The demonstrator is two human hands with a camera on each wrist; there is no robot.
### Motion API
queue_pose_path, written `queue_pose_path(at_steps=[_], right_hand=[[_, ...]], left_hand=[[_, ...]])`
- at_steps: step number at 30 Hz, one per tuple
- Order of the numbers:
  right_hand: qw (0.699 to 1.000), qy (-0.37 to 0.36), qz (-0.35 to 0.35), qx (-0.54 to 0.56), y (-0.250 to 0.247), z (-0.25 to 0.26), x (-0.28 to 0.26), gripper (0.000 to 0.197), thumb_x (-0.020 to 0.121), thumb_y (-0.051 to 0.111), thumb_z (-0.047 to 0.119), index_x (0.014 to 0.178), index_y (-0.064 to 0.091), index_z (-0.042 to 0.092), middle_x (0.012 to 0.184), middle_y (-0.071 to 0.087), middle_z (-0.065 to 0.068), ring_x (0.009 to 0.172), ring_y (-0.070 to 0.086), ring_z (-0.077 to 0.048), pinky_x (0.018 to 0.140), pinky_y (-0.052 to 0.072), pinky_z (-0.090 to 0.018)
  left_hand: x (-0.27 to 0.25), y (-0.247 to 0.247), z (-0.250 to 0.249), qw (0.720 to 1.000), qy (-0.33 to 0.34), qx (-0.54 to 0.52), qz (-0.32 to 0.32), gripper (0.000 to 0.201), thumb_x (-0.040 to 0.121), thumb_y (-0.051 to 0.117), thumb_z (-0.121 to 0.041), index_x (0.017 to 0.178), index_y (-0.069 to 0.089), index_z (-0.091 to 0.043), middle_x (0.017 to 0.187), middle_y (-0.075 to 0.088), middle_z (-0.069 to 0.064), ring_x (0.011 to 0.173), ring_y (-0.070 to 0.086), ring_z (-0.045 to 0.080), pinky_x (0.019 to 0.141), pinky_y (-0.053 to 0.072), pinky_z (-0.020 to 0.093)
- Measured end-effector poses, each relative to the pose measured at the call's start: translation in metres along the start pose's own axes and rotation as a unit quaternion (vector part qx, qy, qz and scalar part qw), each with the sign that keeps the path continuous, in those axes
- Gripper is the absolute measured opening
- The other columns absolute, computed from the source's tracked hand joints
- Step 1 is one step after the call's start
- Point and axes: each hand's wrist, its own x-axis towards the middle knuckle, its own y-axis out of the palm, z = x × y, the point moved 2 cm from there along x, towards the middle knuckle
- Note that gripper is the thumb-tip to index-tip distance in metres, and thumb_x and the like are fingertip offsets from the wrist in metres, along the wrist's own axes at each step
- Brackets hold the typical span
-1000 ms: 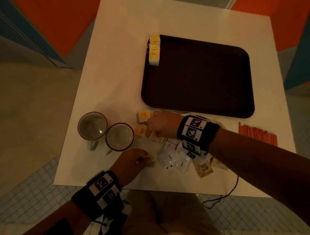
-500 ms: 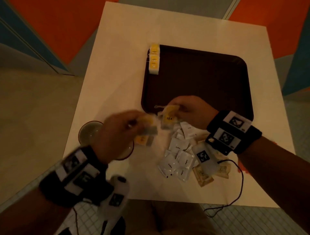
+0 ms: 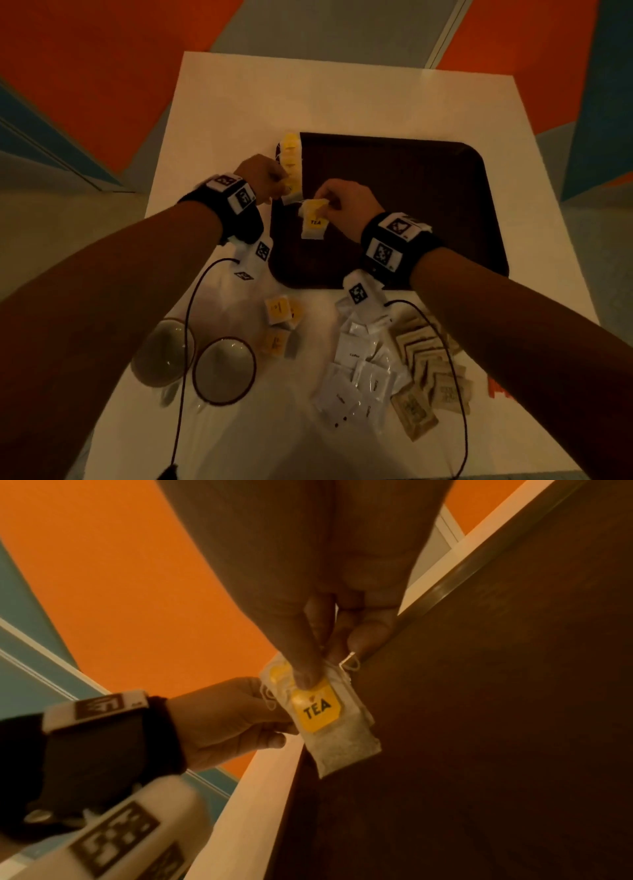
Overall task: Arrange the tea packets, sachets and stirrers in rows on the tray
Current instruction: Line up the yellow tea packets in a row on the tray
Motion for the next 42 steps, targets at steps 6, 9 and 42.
queue_pose_path(at_steps=[6, 9, 42], right_hand=[[0.999, -0.017, 0.043, -0.001, 0.012, 0.012, 0.031, 0.022, 0.089, 0.055, 0.012, 0.110, 0.058, 0.009, 0.119, 0.059, -0.010, 0.108, 0.055, -0.023, 0.075, 0.036, -0.018], [0.999, -0.022, 0.031, 0.018, 0.017, 0.013, 0.043, 0.020, 0.089, 0.054, 0.011, 0.108, 0.059, 0.007, 0.116, 0.060, -0.010, 0.103, 0.056, -0.021, 0.068, 0.033, -0.011], [0.982, 0.083, -0.067, 0.158, 0.047, -0.019, 0.036, 0.025, 0.085, 0.061, 0.007, 0.109, 0.065, 0.011, 0.114, 0.064, -0.007, 0.104, 0.061, -0.018, 0.094, 0.047, -0.026]], left_hand=[[0.020, -0.001, 0.000, 0.999, 0.018, -0.032, 0.008, 0.024, 0.085, 0.065, -0.019, 0.099, 0.069, 0.000, 0.099, 0.067, 0.015, 0.083, 0.062, 0.026, 0.083, 0.054, 0.042], [0.019, -0.006, 0.004, 0.996, 0.012, -0.079, -0.031, 0.021, 0.082, 0.066, -0.004, 0.102, 0.067, -0.002, 0.104, 0.067, 0.018, 0.074, 0.062, 0.023, 0.069, 0.057, 0.036], [-0.011, 0.016, 0.023, 0.984, 0.000, -0.153, -0.087, 0.014, 0.081, 0.068, -0.013, 0.093, 0.065, -0.006, 0.093, 0.066, 0.006, 0.059, 0.064, 0.008, 0.060, 0.056, 0.019]])
